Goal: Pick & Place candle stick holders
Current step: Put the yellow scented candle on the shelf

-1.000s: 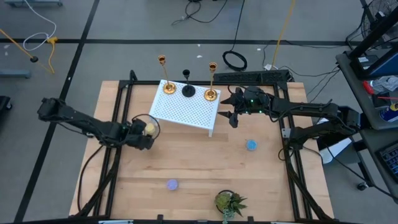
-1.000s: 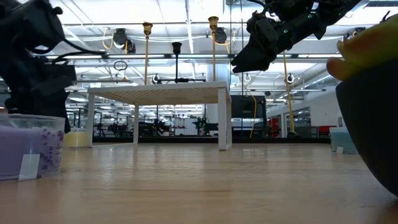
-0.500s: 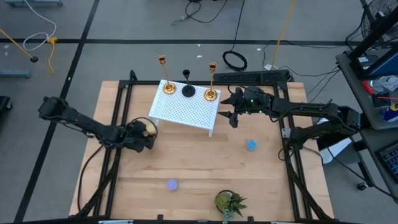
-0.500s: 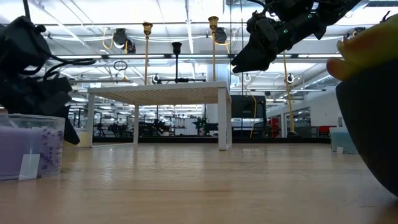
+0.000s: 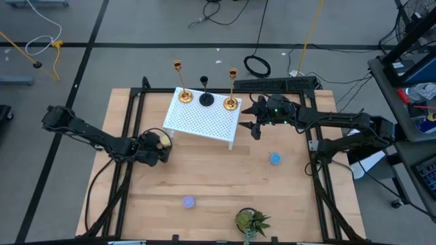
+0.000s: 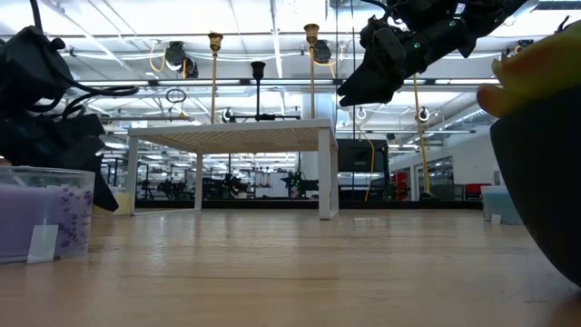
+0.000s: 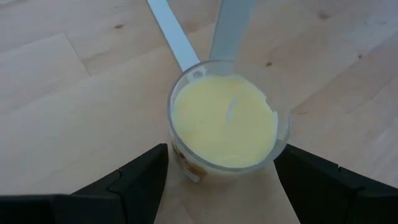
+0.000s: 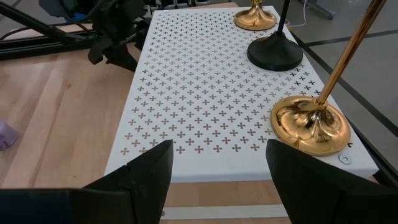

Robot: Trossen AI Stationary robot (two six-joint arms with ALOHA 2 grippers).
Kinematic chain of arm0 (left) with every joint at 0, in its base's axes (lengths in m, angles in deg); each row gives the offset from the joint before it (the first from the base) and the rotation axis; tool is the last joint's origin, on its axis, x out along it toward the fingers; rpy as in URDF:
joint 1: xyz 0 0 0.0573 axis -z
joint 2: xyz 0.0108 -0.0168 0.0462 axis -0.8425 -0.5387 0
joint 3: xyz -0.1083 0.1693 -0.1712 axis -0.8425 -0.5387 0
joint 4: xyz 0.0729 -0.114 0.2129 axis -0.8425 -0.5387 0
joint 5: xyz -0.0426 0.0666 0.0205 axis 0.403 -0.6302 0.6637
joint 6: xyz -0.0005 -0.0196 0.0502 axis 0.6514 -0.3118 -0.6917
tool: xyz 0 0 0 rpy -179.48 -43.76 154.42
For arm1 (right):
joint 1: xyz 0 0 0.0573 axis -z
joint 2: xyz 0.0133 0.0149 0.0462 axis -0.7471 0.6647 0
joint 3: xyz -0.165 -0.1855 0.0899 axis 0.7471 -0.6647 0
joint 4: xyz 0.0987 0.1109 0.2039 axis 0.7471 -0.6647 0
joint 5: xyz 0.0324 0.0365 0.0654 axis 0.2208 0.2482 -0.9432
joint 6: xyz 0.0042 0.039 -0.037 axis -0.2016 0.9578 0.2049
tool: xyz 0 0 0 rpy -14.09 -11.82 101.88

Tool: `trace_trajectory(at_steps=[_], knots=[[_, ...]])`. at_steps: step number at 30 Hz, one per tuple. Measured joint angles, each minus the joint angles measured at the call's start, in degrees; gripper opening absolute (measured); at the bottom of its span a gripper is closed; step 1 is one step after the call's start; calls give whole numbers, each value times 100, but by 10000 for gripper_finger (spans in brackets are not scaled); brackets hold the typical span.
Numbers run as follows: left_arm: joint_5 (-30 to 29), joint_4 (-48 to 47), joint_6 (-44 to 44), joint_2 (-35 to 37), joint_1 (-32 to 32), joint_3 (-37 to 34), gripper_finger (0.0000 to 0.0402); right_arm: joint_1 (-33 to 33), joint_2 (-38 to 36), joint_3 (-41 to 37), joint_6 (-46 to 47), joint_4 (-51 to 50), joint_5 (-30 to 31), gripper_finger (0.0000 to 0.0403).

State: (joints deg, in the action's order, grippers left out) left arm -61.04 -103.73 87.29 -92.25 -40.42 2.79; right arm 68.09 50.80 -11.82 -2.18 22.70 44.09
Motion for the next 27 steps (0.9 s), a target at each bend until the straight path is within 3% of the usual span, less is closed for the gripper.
trace_trajectory(at_steps=[4, 10, 15, 21, 27], knots=[[-79, 3, -69, 0, -1, 0, 292, 0, 0, 0, -6, 1, 0, 254], [-651, 3, -213, 0, -1, 0, 291, 0, 0, 0, -8, 2, 0, 254], [-660, 1, -302, 0, -1, 0, 285, 0, 0, 0, -8, 2, 1, 254], [-639, -1, -367, 0, -1, 0, 234, 0, 0, 0, -8, 2, 2, 254], [-230, 113, -315, 2, -1, 2, 235, 0, 0, 0, -8, 1, 2, 254]])
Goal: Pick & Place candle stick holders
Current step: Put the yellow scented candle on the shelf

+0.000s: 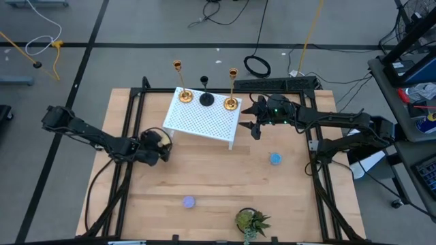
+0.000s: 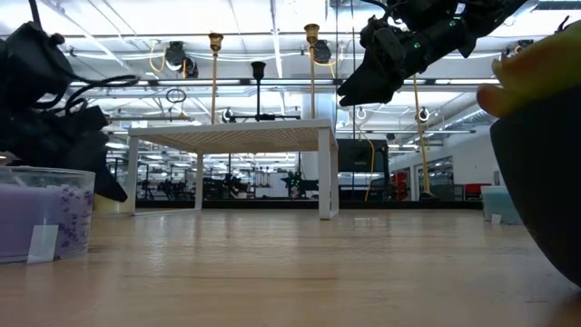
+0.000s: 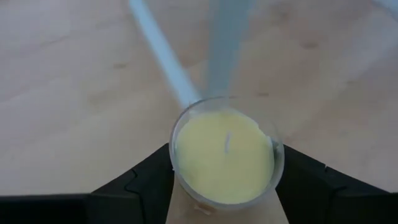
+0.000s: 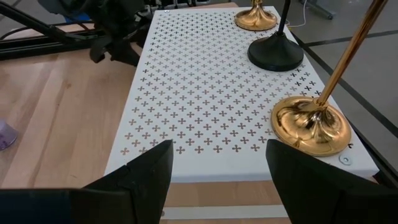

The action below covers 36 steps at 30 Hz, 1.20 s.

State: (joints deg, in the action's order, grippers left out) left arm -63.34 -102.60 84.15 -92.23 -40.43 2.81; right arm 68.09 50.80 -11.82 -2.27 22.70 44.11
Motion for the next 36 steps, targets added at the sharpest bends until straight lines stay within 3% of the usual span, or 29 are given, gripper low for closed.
trace_trajectory(at_steps=[5, 9, 17, 25, 31, 36], knots=[[999, 640, -278, 2, 0, 4, 261, 0, 0, 0, -2, 1, 0, 254], [1521, 1167, -456, -8, 22, -2, 242, 0, 0, 0, -2, 1, 0, 254], [1456, 2185, -1068, -7, 120, -9, 181, 0, 0, 0, -2, 1, 0, 254], [1565, 2294, -1079, -5, 118, -7, 106, 0, 0, 0, 0, 1, 0, 254], [1714, 3046, -1215, -46, 101, -7, 99, 0, 0, 0, -2, 1, 0, 254], [1821, 4528, -2620, -408, 75, 0, 98, 0, 0, 0, -2, 1, 0, 254]])
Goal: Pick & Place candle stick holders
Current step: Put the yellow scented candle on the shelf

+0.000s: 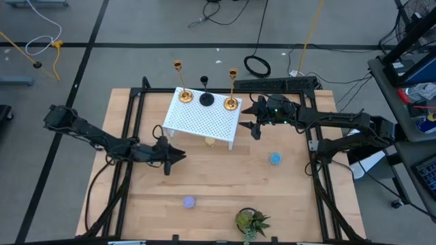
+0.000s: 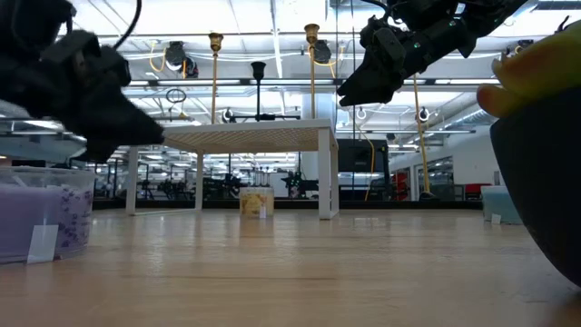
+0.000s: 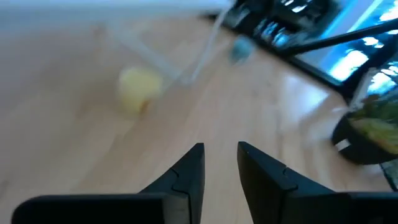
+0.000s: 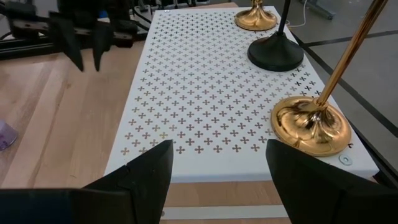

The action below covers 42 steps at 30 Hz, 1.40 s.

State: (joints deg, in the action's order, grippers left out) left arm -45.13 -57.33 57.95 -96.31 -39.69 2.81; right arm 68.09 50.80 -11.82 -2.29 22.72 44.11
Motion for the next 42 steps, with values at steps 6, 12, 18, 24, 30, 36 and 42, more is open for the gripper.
trace_trajectory(at_steps=[6, 12, 18, 24, 30, 36, 42], knots=[[-25, 520, -983, -887, -7, 449, 138, 0, 0, 0, -3, 0, 0, 254], [-24, -183, -1813, -2040, -78, 1659, 183, 0, 0, 0, -26, 1, 0, 254], [-339, -1496, -2069, -3092, -261, 2964, 179, 0, 0, 0, -24, 0, 0, 254], [-455, -2147, -2474, -3877, -585, 3730, 150, 0, 0, 0, -24, 0, 0, 254], [-218, -2140, -2636, -4324, -932, 4076, 126, 0, -2, -103, -25, 36, 0, 254], [-215, -2229, -2913, -4302, -1140, 4116, 115, 1, -2, -323, -37, 31, 0, 254], [-259, -2380, -2921, -4326, -1364, 4116, 119, 0, -2, -443, -164, 328, 0, 254]])
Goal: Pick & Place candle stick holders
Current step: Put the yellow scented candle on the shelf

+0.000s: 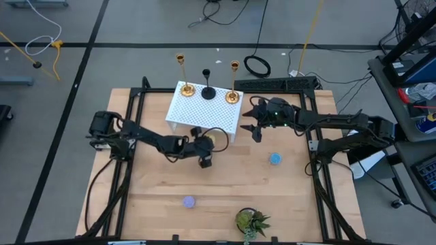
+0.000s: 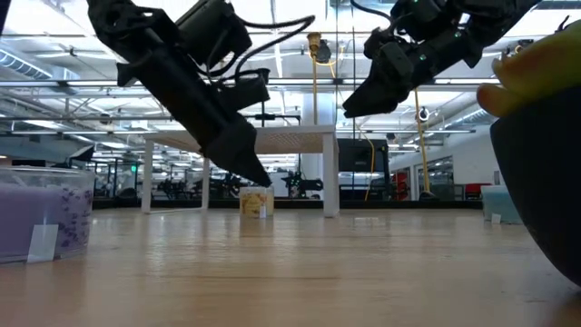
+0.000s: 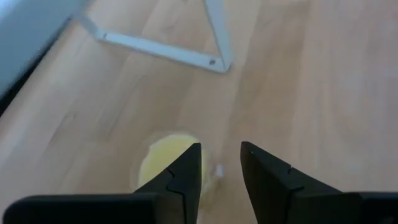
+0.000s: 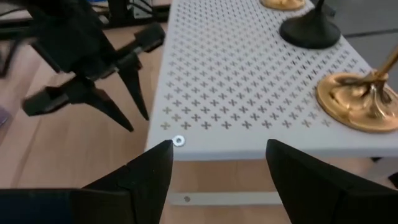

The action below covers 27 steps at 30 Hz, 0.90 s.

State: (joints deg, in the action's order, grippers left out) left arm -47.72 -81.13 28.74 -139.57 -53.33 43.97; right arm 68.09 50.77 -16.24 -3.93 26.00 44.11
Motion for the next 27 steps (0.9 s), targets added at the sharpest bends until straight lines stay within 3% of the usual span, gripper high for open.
trace_trajectory(at_steps=[20, 27], knots=[[751, -376, -10, 0, -336, -7, 119, 2, 0, -169, -11, 400, 0, 254], [720, -378, -127, 0, -336, -7, 61, 0, 0, -169, -11, 400, 0, 254]])
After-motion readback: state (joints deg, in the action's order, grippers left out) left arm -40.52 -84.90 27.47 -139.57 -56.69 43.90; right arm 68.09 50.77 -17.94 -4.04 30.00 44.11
